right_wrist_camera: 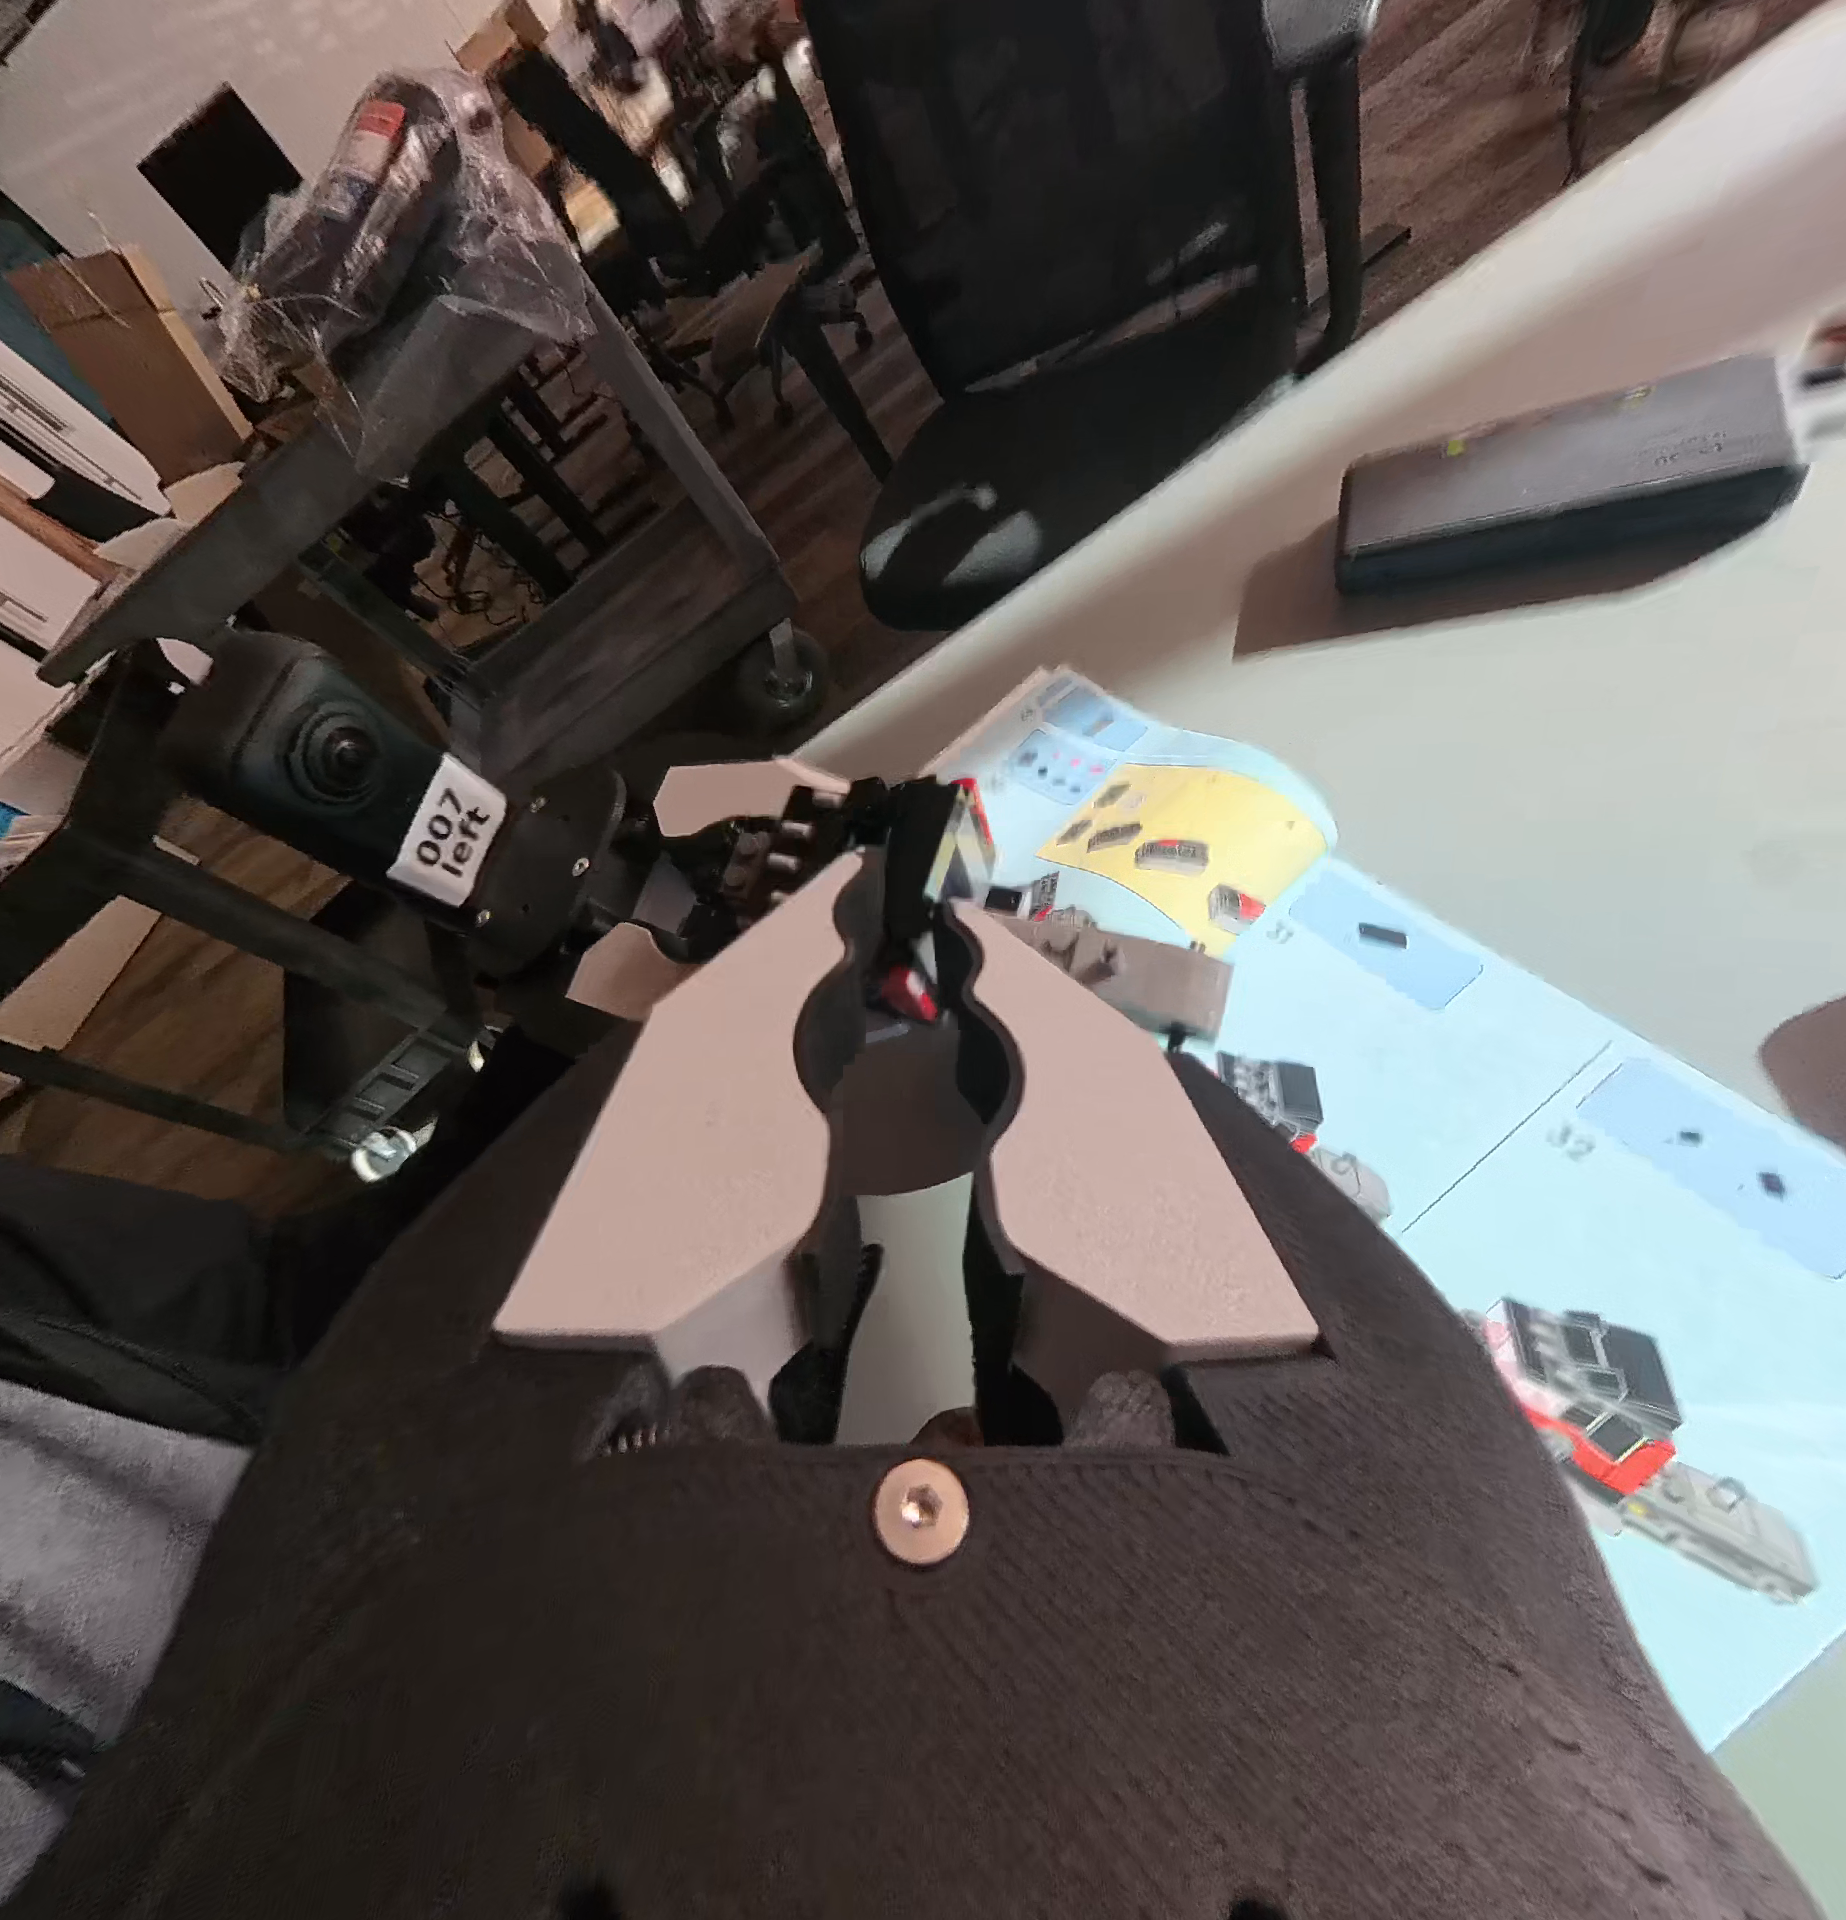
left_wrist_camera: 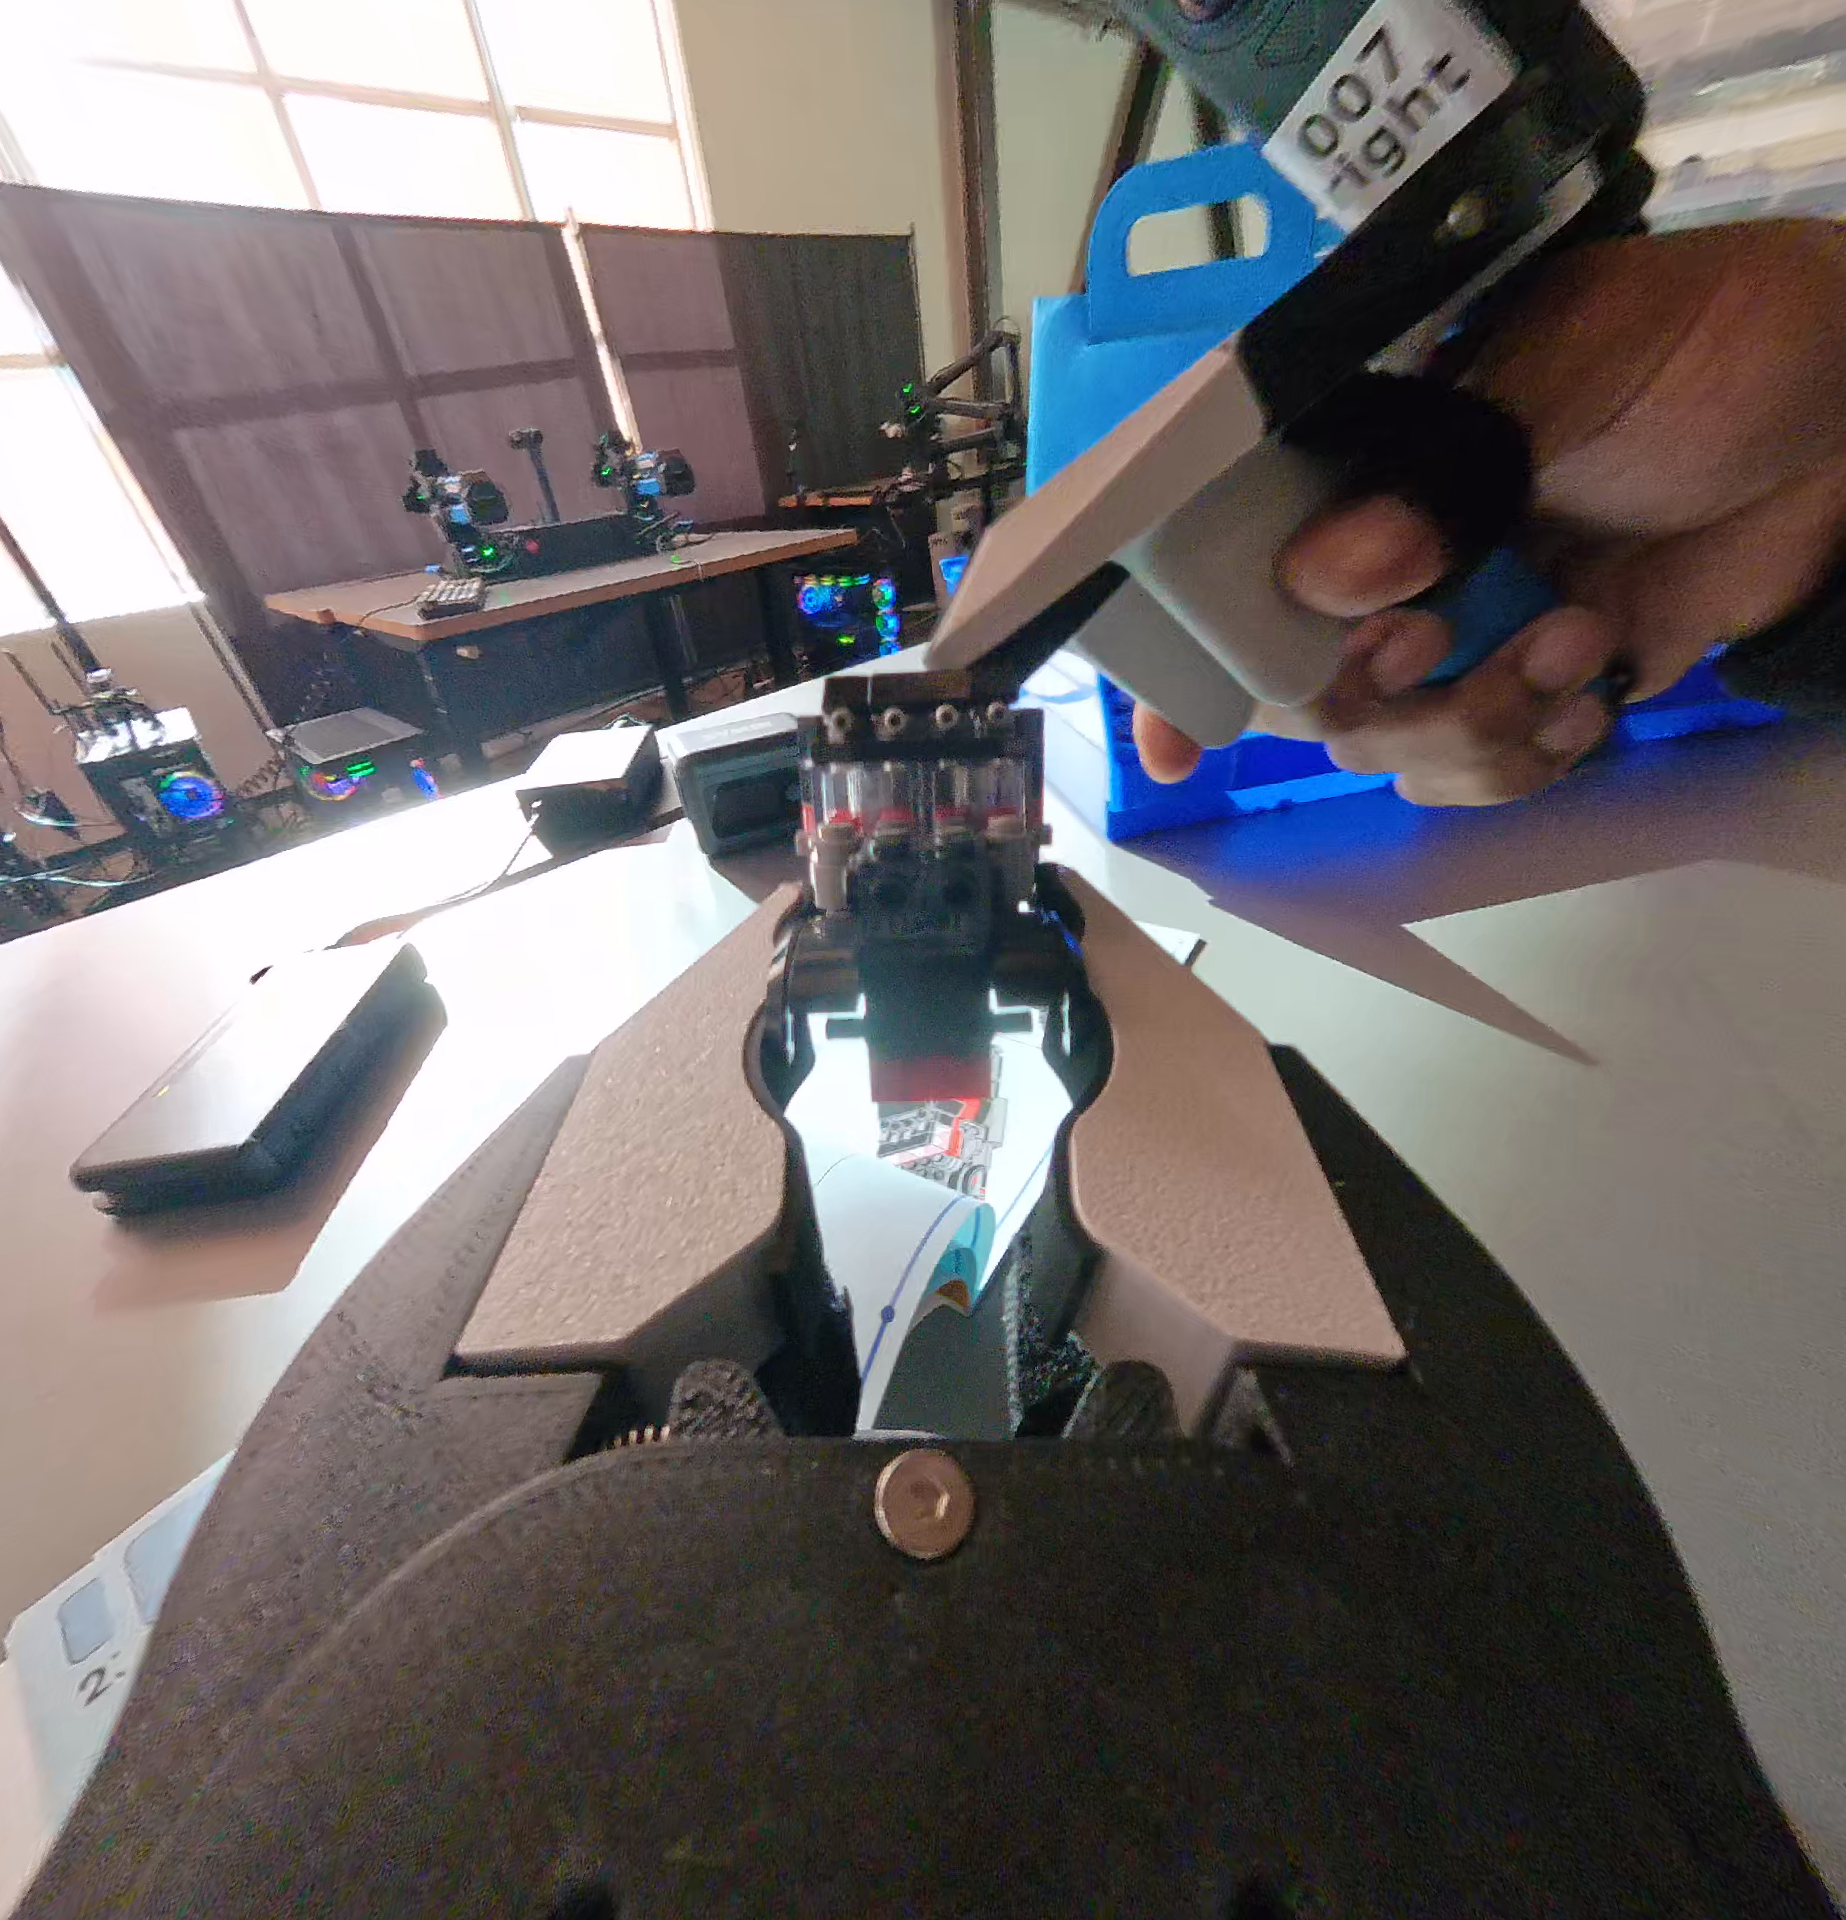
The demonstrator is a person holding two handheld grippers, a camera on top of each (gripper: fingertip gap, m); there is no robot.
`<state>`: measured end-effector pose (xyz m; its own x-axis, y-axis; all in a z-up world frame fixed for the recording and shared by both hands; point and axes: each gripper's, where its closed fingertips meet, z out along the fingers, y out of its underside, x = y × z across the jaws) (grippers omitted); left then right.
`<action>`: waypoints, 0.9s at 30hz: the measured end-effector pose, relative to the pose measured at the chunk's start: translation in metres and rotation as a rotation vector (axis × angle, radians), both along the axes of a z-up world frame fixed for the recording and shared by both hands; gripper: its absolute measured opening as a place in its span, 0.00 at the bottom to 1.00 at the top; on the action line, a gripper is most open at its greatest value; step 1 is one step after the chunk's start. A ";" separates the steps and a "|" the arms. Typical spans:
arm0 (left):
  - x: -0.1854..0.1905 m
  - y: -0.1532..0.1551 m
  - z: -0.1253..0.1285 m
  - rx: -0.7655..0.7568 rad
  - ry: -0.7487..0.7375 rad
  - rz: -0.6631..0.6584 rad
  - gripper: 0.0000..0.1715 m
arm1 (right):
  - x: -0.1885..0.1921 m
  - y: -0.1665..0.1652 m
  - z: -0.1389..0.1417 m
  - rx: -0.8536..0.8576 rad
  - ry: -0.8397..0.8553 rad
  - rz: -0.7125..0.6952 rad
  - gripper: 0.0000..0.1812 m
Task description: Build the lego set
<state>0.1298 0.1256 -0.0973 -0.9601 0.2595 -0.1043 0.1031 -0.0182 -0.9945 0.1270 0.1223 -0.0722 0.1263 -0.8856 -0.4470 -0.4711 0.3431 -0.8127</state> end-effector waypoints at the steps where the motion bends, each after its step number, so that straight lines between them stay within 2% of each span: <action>1: 0.000 0.000 0.001 -0.003 0.010 -0.002 0.24 | 0.000 -0.001 0.002 -0.009 -0.011 -0.001 0.06; 9: 0.001 0.000 0.003 -0.003 0.115 -0.033 0.25 | 0.002 -0.002 0.012 0.006 -0.060 -0.036 0.07; 15: 0.005 0.003 0.008 -0.028 0.155 -0.038 0.25 | 0.003 0.004 0.014 0.103 -0.090 -0.048 0.17; 27: 0.003 0.002 0.007 -0.028 0.109 -0.019 0.24 | 0.007 0.010 0.010 0.079 -0.078 -0.041 0.13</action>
